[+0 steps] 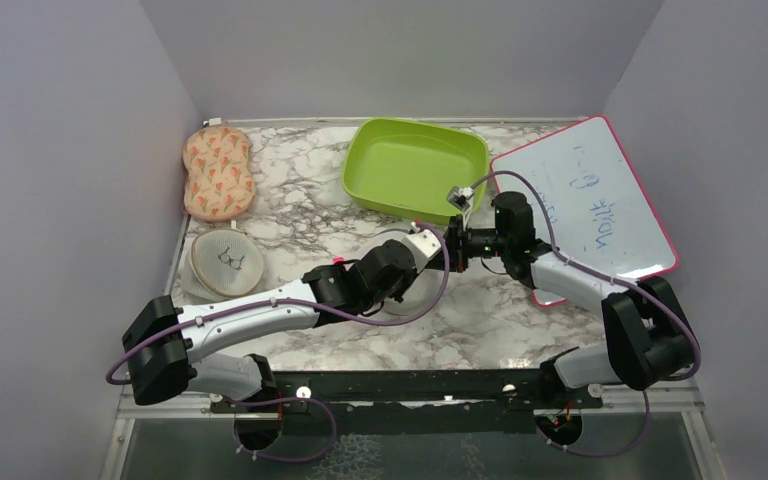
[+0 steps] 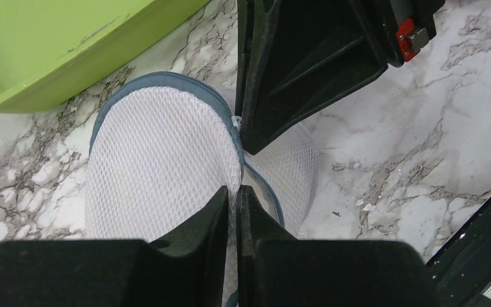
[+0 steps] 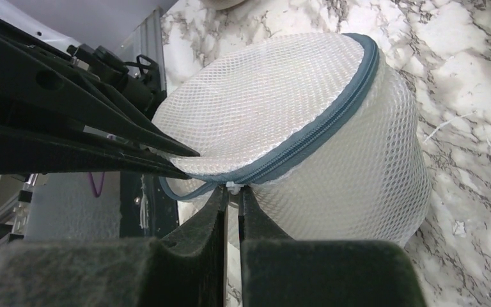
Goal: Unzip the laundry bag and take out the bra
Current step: Unzip the laundry bag at the center of the board.
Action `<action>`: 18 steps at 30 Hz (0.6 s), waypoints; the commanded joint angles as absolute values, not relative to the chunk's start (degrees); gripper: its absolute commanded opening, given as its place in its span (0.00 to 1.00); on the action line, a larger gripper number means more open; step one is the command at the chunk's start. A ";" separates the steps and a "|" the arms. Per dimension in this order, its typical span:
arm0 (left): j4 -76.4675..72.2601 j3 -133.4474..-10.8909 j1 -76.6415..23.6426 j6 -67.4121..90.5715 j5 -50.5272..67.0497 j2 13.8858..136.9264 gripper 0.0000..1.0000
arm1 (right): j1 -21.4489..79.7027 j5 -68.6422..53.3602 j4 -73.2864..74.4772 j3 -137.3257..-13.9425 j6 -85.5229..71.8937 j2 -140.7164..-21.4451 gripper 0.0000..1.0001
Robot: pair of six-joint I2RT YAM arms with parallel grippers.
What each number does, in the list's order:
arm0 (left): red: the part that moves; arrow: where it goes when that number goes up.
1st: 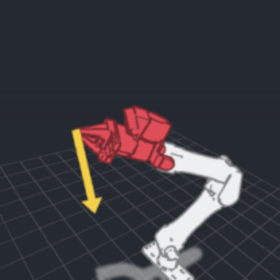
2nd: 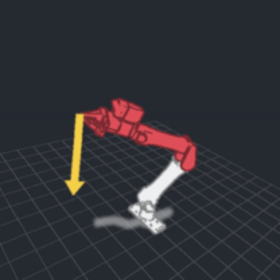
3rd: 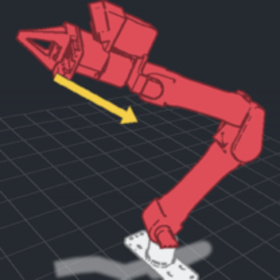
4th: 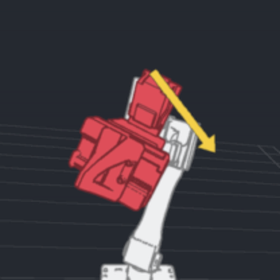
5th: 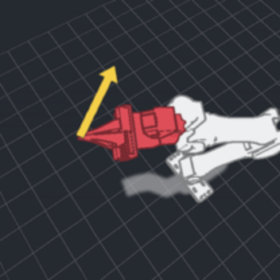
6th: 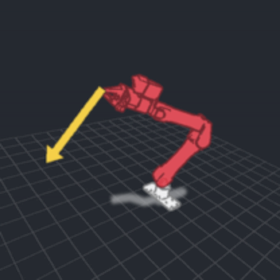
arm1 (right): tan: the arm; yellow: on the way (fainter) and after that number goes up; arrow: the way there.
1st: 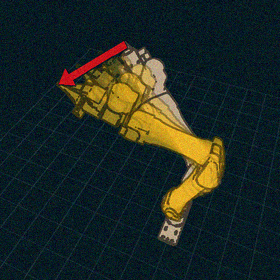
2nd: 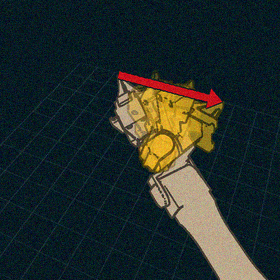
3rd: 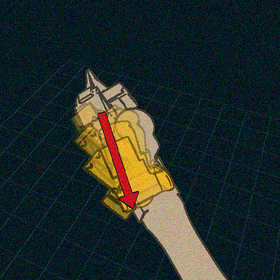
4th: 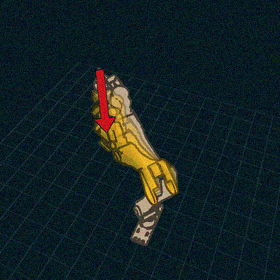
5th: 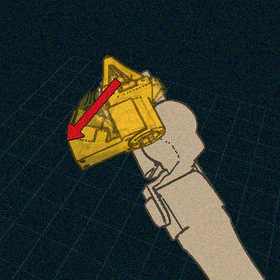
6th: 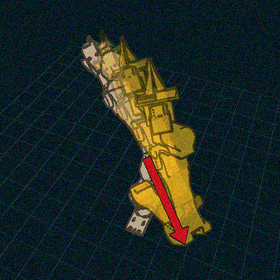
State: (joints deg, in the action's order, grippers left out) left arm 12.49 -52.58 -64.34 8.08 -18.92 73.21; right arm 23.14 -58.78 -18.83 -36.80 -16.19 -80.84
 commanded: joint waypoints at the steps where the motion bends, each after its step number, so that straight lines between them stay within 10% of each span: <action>1: 13.16 -53.82 -64.48 3.23 -20.12 72.07 0.00 | 22.95 -54.10 -6.13 -39.69 -12.84 -79.75 0.01; 18: 8.55 -45.40 -64.47 -7.87 -16.39 65.32 0.00 | 18.81 -60.54 4.20 -46.90 -15.67 -83.54 0.01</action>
State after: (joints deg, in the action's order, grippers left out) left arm 9.91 -47.94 -64.38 -2.24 -17.50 69.28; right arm 22.50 -55.64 3.88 -45.25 -14.74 -80.51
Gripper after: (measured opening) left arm 0.010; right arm 0.030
